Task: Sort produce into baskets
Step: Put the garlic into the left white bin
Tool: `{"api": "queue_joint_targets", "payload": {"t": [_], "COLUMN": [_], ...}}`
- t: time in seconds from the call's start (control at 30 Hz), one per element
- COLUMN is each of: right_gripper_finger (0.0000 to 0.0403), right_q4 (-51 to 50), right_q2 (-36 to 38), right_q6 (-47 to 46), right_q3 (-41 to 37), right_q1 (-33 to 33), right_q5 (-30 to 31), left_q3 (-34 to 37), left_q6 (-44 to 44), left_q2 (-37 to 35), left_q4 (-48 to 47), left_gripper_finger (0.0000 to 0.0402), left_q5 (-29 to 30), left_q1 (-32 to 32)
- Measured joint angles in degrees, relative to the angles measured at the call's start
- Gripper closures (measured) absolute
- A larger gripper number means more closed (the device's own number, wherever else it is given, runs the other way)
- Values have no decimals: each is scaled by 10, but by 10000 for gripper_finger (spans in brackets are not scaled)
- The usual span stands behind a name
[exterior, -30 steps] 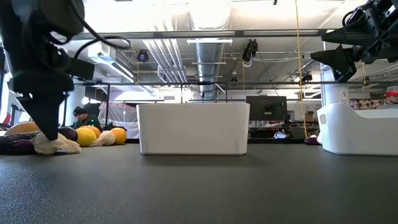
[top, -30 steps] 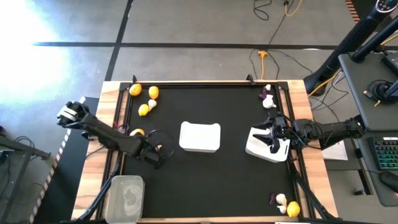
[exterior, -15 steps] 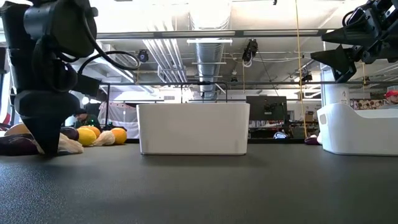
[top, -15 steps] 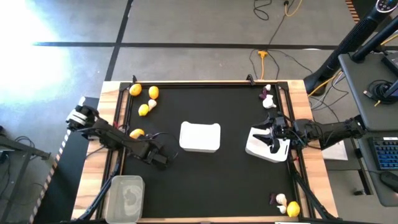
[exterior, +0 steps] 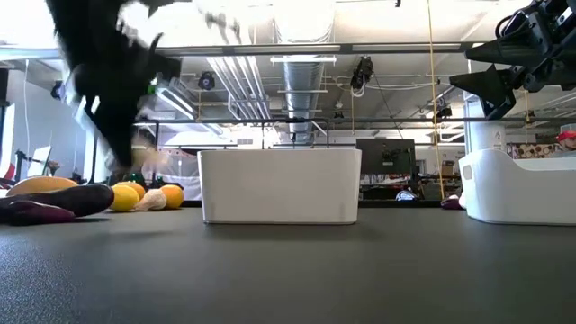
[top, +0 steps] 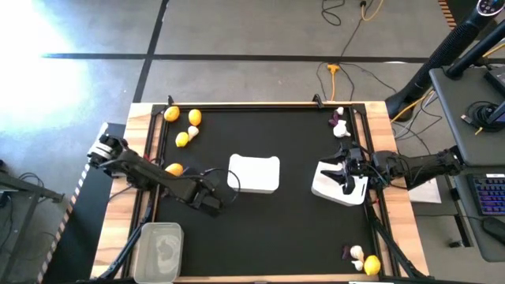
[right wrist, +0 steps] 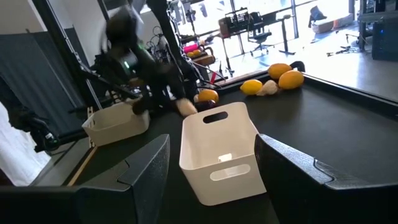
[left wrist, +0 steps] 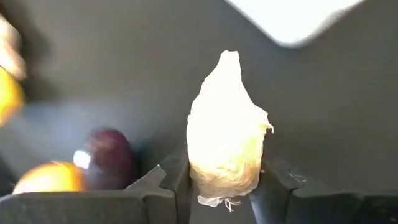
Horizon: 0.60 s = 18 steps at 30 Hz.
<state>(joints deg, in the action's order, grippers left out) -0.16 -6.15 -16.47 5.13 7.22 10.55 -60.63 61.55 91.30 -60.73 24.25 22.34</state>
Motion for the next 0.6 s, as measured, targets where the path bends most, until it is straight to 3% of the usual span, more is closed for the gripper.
{"api": "queue_joint_targets", "payload": {"t": [0.1,0.23,0.4,0.6], "right_gripper_finger": [174,174,174,174], "right_q4": [0,0,0,0], "right_q2": [0,0,0,0], "right_q6": [0,0,0,0], "right_q3": [0,0,0,0], "right_q1": [0,0,0,0], "right_q5": [0,0,0,0], "left_q3": [-79,-157,-177,-176], "left_q6": [-13,-107,-283,-331], "left_q2": [-6,2,40,115], "left_q4": [-58,9,158,194], "left_gripper_finger": [288,288,290,290], "left_q5": [71,117,78,27], "left_q1": [-1,-28,-94,-165]}}
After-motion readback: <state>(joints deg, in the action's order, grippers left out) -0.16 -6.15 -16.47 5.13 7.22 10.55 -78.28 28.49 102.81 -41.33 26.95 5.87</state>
